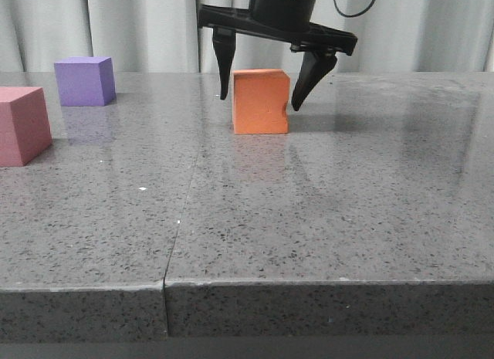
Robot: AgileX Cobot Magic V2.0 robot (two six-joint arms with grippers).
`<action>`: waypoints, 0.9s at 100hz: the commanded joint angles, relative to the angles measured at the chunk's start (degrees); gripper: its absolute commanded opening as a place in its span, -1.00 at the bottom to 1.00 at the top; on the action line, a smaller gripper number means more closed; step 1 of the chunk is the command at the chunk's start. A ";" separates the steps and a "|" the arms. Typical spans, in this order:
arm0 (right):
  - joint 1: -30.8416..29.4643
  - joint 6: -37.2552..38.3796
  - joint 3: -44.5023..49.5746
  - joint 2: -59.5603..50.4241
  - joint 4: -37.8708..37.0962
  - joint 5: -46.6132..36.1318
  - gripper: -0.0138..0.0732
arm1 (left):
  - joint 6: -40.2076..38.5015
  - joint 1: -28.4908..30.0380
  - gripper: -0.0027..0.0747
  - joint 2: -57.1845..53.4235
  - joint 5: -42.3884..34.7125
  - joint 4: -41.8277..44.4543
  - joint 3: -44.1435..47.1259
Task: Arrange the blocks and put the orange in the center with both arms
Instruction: 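Open the right gripper and lift it away from the cube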
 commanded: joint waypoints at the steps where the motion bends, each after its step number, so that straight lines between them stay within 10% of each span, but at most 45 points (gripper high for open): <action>1: -0.20 -0.65 -1.67 -5.66 0.90 5.24 0.78 | -0.14 0.11 -0.98 -1.64 -4.80 -0.27 2.33; 55: -0.20 -5.18 -1.42 -16.73 1.56 5.31 0.69 | -0.14 0.11 -0.98 -1.64 -4.80 -0.27 2.33; 90: -0.43 -5.63 3.61 -22.93 -4.90 5.26 -0.49 | -0.14 0.11 -0.98 -1.64 -4.80 -0.27 2.33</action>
